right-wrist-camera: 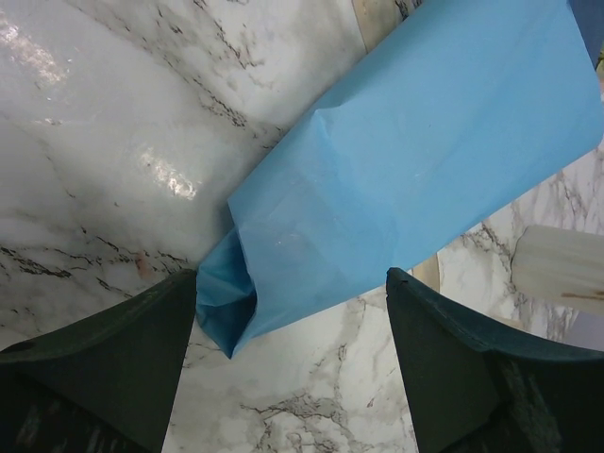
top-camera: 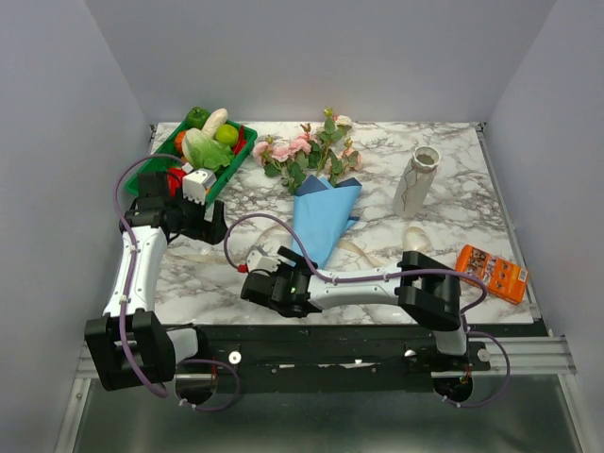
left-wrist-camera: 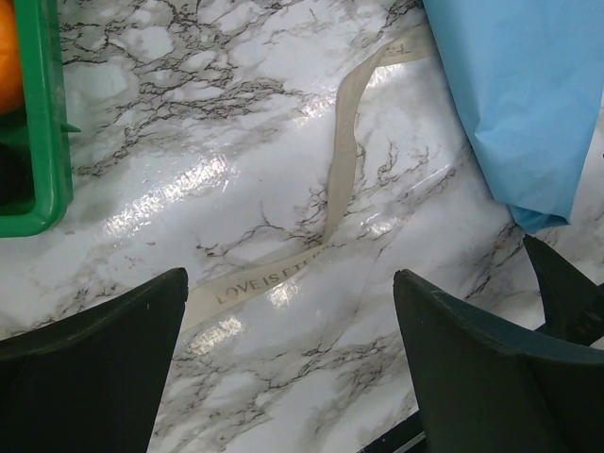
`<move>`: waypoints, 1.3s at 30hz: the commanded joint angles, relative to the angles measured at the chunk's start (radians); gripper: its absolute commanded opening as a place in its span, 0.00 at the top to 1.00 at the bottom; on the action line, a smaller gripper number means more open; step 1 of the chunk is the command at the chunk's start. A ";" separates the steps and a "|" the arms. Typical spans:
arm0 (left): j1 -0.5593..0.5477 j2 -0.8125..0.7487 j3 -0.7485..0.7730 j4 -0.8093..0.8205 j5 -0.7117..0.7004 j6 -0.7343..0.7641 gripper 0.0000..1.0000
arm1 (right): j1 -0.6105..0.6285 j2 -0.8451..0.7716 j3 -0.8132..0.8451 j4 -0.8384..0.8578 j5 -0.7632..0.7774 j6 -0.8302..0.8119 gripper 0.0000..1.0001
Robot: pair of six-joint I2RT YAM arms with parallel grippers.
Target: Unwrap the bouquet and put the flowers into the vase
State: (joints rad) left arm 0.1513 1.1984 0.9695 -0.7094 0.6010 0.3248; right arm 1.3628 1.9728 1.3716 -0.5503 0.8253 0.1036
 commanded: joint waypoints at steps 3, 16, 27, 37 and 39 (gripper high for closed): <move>0.008 -0.013 -0.008 -0.016 0.042 0.014 0.01 | 0.012 0.034 0.008 0.024 0.066 -0.010 0.13; 0.010 -0.022 0.006 -0.027 0.033 0.022 0.01 | -0.018 0.089 -0.022 0.147 0.179 -0.126 0.19; 0.013 -0.022 0.023 -0.050 0.034 0.034 0.01 | -0.018 0.107 -0.060 0.150 0.193 -0.107 0.20; 0.011 -0.023 0.017 -0.042 0.029 0.031 0.01 | -0.018 0.052 -0.081 0.331 0.337 -0.139 0.49; 0.011 -0.025 0.011 -0.039 0.029 0.031 0.01 | -0.018 0.022 -0.097 0.346 0.370 -0.127 0.52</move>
State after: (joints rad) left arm 0.1562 1.1969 0.9684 -0.7479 0.6071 0.3500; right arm 1.3483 2.0579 1.3052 -0.3019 1.0779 -0.0273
